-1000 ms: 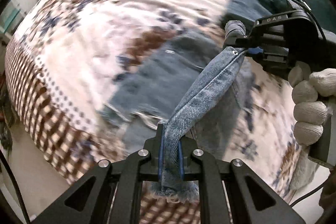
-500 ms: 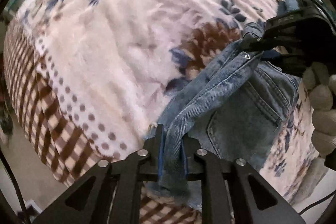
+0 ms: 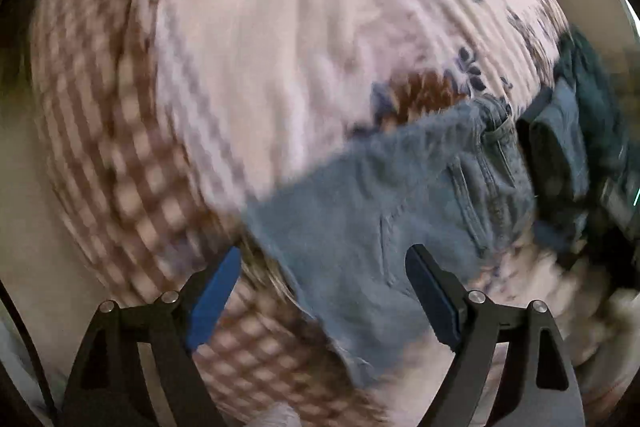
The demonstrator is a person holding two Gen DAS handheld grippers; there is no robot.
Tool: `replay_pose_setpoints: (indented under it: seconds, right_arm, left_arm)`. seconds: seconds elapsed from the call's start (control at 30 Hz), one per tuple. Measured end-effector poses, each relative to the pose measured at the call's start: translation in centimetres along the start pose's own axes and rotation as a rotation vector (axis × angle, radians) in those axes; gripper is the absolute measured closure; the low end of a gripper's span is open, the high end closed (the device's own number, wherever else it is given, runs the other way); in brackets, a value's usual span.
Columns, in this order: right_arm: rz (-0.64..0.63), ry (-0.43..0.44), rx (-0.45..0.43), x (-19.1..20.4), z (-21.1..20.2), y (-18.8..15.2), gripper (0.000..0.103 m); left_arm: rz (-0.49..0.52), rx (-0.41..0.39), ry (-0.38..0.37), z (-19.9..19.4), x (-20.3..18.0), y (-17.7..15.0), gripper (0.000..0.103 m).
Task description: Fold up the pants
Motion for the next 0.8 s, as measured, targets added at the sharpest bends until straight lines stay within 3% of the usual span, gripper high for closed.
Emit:
replay_pose_setpoints:
  seconds: [0.13,0.23,0.47,0.6,0.73,0.8]
  right_arm:
    - [0.086,0.021,0.069,-5.1,2.1,-2.8,0.024]
    - [0.119,0.04,0.116,-7.4,4.0,-4.7,0.024]
    - [0.051,0.101,0.147,-7.6,6.2,-5.4,0.024]
    - [-0.001,0.117,0.133,-6.1,6.7,-3.7,0.024]
    - [-0.023,0.131,0.092,-5.2,7.0,-0.8,0.024]
    - [-0.02,0.15,0.075,-4.9,7.5,0.8,0.024]
  left_arm:
    - [-0.262,0.099,-0.118,3.1,2.2,-4.8,0.019]
    - [-0.379,0.132,-0.164,4.5,2.7,-8.1,0.019]
    - [-0.475,0.171,-0.246,8.1,1.1,-11.6,0.019]
    - [-0.528,0.197,-0.281,10.5,-0.1,-11.7,0.019]
    - [-0.518,0.167,-0.259,11.2,-0.9,-10.9,0.021]
    - [-0.5,0.154,-0.24,11.4,-1.3,-10.6,0.039]
Point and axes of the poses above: each gripper's, at about its wrist camera, not at the fingertips, and z roughly the way its jaws point, x to its left, y to its top, the point moved 5 cm from there along z, roughly the way its jaws point, and after that the axes turned 7 degrees about -y, right-handed, at the moved point
